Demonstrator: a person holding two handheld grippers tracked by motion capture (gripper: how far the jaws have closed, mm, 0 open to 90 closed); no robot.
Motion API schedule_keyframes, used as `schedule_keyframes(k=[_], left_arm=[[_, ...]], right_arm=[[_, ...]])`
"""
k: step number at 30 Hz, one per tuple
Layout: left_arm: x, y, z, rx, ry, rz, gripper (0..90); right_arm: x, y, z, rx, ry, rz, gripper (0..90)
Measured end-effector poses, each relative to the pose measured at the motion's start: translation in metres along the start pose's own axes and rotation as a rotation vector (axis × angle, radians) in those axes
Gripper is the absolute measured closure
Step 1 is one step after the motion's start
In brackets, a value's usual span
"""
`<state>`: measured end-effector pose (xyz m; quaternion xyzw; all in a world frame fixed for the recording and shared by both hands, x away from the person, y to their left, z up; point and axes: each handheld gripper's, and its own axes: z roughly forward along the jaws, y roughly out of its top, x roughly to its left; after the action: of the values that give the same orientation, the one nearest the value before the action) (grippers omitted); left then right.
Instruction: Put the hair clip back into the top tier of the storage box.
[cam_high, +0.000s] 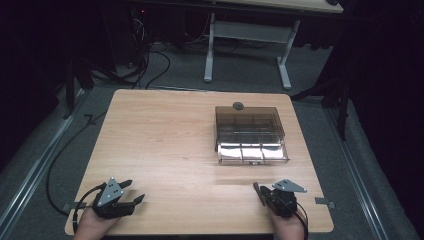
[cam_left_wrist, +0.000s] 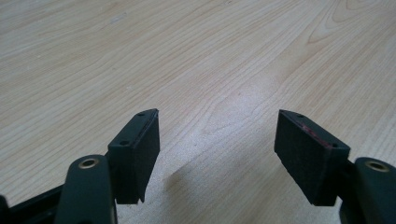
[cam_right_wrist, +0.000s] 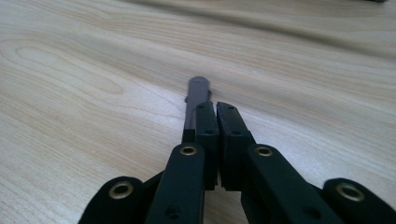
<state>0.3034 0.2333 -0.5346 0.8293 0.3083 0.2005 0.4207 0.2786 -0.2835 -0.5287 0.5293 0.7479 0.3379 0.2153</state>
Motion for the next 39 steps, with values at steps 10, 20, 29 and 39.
schedule_keyframes(k=[10,20,29,39], left_arm=[[0.000,0.000,0.000,0.002,0.001,0.001,31.6],[-0.001,0.000,0.000,0.003,0.005,0.002,31.7],[-0.001,0.000,0.000,0.004,0.011,0.002,31.6],[-0.001,0.000,0.000,0.004,0.012,0.000,31.6]], right_arm=[[0.000,0.000,-0.008,-0.036,0.018,0.030,86.9],[-0.009,0.012,0.005,-0.025,-0.002,0.037,88.6],[0.002,0.019,0.015,-0.009,0.029,-0.020,88.5],[-0.005,0.017,0.007,-0.034,0.025,-0.006,87.3]])
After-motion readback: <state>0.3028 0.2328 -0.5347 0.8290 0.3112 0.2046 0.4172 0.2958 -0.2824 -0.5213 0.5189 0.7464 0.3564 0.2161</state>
